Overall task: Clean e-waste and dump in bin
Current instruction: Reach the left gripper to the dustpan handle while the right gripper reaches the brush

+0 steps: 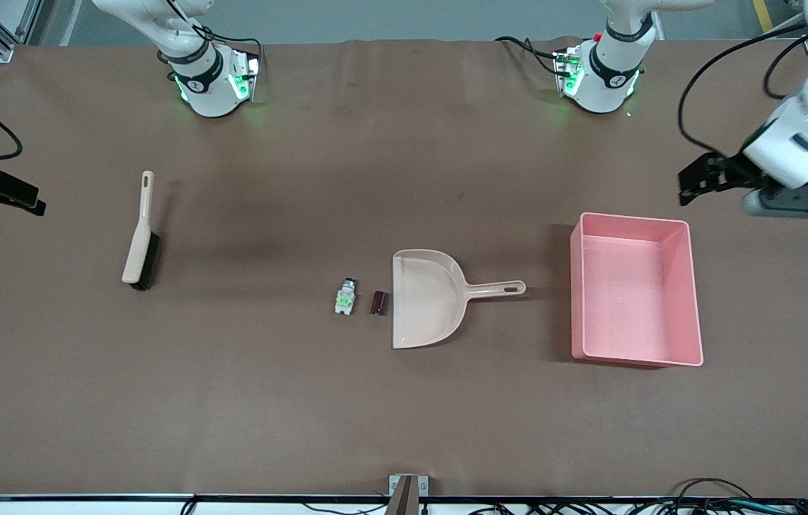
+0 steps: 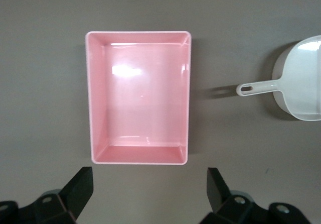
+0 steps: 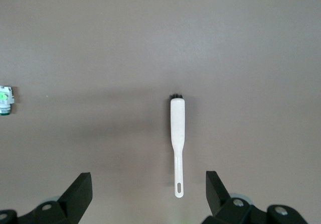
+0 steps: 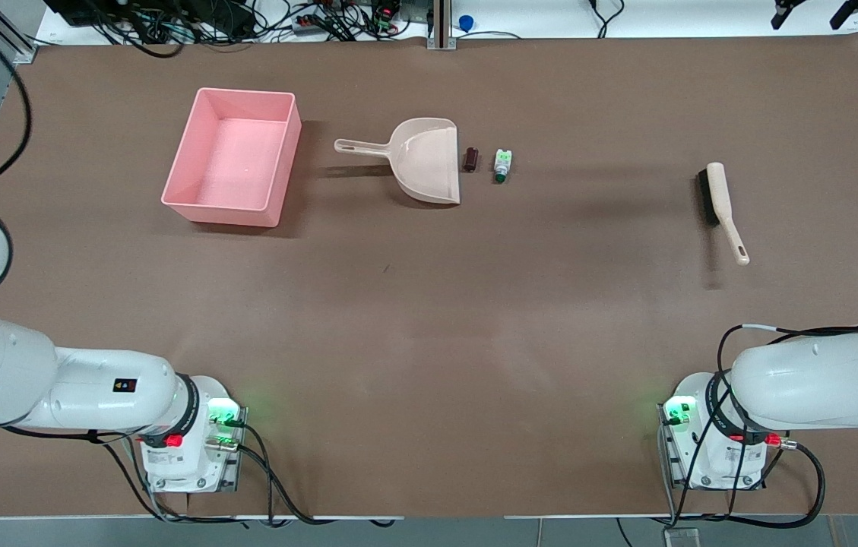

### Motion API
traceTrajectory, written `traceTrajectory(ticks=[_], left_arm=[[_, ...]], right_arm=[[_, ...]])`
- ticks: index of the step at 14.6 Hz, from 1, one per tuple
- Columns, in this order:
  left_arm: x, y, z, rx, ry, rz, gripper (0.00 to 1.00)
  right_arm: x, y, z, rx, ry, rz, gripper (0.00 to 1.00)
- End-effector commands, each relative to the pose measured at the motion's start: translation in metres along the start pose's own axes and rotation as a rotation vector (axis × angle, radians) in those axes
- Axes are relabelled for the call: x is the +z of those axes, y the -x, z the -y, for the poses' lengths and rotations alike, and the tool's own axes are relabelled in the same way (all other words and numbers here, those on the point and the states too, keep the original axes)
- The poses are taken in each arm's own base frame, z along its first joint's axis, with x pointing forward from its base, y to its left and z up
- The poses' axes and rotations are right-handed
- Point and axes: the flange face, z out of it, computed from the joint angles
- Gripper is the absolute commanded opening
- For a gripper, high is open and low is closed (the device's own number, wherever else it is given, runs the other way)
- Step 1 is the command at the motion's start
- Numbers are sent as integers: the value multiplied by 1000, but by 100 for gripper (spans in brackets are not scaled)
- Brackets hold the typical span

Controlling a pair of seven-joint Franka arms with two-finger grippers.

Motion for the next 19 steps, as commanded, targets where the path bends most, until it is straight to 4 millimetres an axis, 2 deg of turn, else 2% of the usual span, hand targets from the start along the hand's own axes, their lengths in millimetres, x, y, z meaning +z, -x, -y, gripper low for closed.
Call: traceTrajectory(ticks=[1, 2, 3, 6, 7, 8, 12, 14, 16, 18, 19], left_arm=[[25, -20, -37, 80, -2, -3, 100], [38, -25, -51, 107, 6, 1, 100], [48, -30, -67, 136, 11, -1, 100], [83, -34, -125, 296, -83, 9, 100], [94, -34, -141, 332, -94, 15, 100], [106, -34, -155, 359, -88, 23, 100], [152, -34, -210, 515, -63, 28, 99], [178, -35, -228, 617, -106, 33, 97], [199, -31, -249, 741, -127, 41, 96], [218, -34, -252, 832, -125, 50, 96], [224, -36, -252, 881, -121, 50, 95]], right_arm=[[49, 14, -12, -12, -20, 108, 100], [88, 23, -12, -12, -27, 198, 100], [109, 33, -12, -9, -32, 222, 100], [138, 42, -14, -8, -37, 220, 100], [153, 44, -19, -4, -37, 219, 100], [176, 51, -26, 10, -40, 209, 100], [230, 77, -27, 10, -42, 187, 100], [245, 87, -29, 15, -47, 221, 100], [265, 110, -33, 25, -54, 246, 100], [284, 131, -48, 11, -67, 216, 100], [285, 140, -63, -6, -77, 192, 100]])
